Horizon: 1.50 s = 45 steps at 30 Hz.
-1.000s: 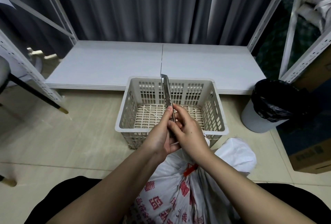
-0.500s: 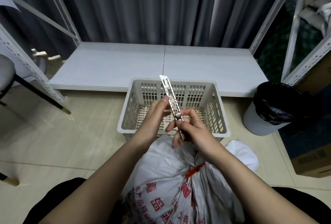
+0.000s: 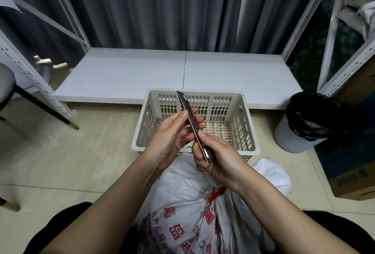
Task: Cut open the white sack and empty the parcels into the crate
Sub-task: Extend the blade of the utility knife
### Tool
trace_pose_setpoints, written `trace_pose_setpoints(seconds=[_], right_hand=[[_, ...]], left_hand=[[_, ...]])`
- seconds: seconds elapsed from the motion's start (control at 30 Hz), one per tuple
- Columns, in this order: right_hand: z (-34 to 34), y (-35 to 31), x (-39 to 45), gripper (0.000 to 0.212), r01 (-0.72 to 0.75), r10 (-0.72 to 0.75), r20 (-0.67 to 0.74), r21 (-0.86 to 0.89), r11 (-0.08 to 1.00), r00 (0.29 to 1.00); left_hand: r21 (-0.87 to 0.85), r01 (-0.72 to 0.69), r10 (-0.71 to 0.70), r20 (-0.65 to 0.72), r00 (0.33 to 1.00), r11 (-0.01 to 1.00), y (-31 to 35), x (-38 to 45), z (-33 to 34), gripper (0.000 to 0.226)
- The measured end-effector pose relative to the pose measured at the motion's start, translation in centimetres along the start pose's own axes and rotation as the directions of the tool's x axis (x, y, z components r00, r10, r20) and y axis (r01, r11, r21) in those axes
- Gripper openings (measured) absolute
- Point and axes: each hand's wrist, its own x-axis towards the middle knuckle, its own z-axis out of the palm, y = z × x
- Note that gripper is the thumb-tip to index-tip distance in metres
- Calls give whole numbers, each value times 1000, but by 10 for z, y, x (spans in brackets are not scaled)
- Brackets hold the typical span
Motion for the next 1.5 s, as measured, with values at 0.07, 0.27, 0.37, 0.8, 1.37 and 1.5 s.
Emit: trace_pose_setpoints(seconds=[0.07,0.27,0.37,0.8,1.37,1.5], right_hand=[[1,-1,-2,22,-14,14,-26,18,1000,1000],[-2,2,3,23,-2,-1,-151,-21,1000,988],[-2,2,10,25,-7,-3,-241,-38,999,970],[2,9,9,26,-31,-3,-281,-118,992,960],[8,14,9,45,-85,-29,-422,-249,965,906],[9,19,13,52,-83,-56,-442,-289,954,895]], left_hand=[[32,-6,5,14,1000,999,0,-1,2,27],[191,8,-21,68,997,982,-4,-12,6,28],[459,-34,-41,152,987,888,-15,-19,9,62],[676,-188,160,104,982,713,-19,-11,7,111],[890,-185,379,14,925,417,-35,-20,19,80],[873,-173,436,-51,898,457,-39,-22,26,75]])
